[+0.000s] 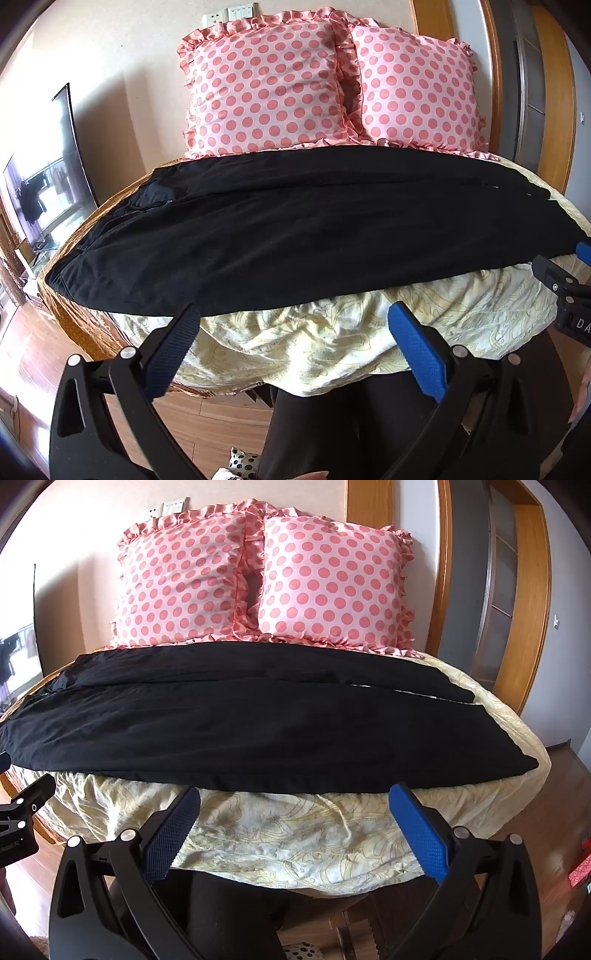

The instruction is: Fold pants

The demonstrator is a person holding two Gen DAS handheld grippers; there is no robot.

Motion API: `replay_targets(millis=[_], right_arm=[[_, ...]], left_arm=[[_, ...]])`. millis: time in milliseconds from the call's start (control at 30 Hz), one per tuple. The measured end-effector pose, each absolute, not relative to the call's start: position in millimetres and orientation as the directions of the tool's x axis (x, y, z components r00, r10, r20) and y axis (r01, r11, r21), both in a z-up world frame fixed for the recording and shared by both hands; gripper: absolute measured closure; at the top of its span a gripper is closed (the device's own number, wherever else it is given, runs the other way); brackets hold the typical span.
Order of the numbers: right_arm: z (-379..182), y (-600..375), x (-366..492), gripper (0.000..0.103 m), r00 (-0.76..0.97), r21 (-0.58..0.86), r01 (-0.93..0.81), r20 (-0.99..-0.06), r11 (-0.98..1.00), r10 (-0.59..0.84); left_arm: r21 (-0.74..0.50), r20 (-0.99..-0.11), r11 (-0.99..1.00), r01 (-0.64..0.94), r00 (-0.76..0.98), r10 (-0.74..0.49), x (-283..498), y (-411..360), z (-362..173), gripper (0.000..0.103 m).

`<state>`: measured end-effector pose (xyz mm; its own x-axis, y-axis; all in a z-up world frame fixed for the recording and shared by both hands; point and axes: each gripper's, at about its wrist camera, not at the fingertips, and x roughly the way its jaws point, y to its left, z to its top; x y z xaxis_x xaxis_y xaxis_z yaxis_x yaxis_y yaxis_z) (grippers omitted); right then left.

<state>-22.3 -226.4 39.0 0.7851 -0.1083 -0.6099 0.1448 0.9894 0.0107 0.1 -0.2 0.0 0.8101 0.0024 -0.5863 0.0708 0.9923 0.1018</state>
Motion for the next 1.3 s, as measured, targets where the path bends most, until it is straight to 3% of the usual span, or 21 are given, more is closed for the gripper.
replay_targets(millis=[1300], right_arm=[[37.3,-232.7,-24.1,0.001,0.787,0.017,0.149,-0.608,0.989,-0.108]], left_arm=[[0.104,-0.590,0.992,0.069,0.807,0.005,0.6,-0.1,-0.3,0.002]])
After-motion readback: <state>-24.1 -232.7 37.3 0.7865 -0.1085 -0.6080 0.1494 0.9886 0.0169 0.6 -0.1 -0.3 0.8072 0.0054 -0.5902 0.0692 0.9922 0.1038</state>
